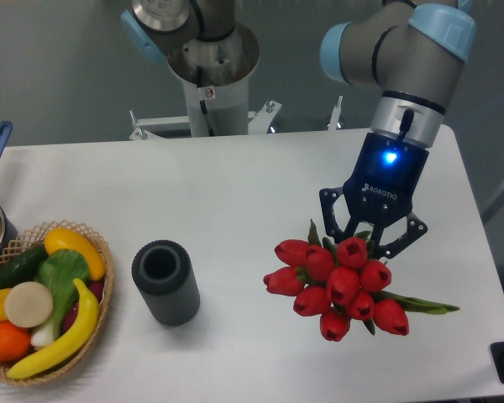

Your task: Insert the flowers into the vase

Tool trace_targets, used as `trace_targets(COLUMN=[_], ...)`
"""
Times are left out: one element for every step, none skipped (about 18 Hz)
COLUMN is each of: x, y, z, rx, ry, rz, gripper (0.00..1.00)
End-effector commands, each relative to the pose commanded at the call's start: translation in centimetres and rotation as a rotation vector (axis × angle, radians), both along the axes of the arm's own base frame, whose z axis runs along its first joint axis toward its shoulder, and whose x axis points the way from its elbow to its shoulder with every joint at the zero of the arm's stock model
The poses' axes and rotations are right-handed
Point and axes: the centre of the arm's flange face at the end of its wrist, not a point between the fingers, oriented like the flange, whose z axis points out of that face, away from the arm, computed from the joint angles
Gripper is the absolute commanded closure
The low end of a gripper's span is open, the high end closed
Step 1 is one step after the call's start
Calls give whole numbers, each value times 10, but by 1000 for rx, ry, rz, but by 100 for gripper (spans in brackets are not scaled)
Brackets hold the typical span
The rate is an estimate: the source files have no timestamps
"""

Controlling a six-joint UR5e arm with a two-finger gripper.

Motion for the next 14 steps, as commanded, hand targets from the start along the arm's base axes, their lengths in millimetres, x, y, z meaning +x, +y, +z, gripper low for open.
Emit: trace_targets(x=[0, 3, 2, 1, 0, 1, 1, 1, 1, 1, 1, 3, 4, 5], y=[1, 3, 3, 2, 1, 1, 1, 1, 2, 2, 2, 4, 7, 8], z=[-2, -7, -8, -4, -3, -3, -2, -2, 0, 1, 0, 0, -4, -4], rx=[-3, -7, -4, 3, 4, 4, 5, 6, 7, 8, 6, 7, 4, 5], ry=[0, -4, 2, 6, -2, -15, -29, -31, -29, -26, -27, -27, -32, -32], rz=[0, -4, -4, -1, 5, 16, 26, 28, 28, 27, 26, 22, 18, 15], gripper=[70, 70, 70, 70, 69, 69, 69, 69, 69, 69, 69, 69, 69, 69])
